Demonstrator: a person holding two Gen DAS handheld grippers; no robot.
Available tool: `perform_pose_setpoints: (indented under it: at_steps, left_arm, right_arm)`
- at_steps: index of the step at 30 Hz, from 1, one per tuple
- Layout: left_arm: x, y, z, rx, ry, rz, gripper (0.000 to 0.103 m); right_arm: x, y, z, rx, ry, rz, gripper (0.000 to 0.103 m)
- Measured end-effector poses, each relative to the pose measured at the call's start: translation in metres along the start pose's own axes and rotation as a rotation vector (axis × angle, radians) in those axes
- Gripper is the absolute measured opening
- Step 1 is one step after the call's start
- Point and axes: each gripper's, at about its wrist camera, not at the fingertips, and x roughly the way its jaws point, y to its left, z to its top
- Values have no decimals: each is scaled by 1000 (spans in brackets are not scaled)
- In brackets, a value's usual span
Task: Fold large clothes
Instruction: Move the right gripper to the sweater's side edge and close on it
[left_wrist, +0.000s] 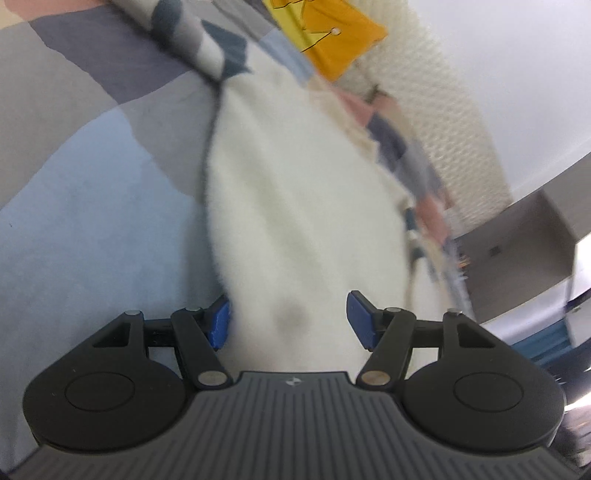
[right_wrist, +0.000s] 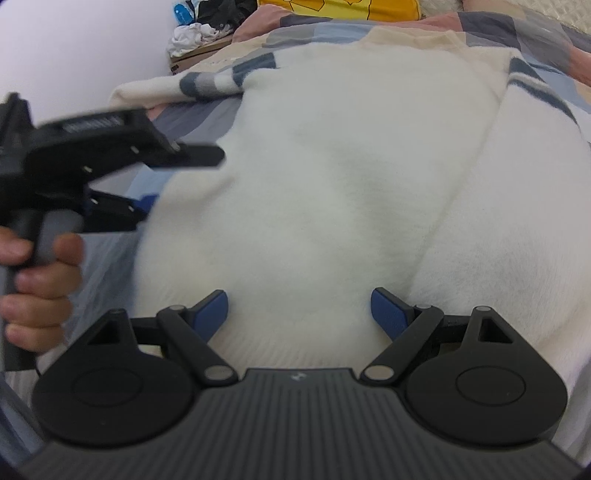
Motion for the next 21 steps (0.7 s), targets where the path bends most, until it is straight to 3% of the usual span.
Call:
perform_pose_setpoints:
  at_steps: [6, 14, 21]
  left_arm:
    - [-17, -12, -6, -8, 13, -88, 68]
    - [-26, -14, -16, -52, 91, -153, 68]
    - [-21, -22, -27, 15, 208, -50, 68]
  right_arm:
    - [-1, -2, 1, 14, -2, 8, 86]
    - [-12, -26, 5, 189, -59, 70, 86]
    - [-17, -21, 6, 163, -66, 60, 86]
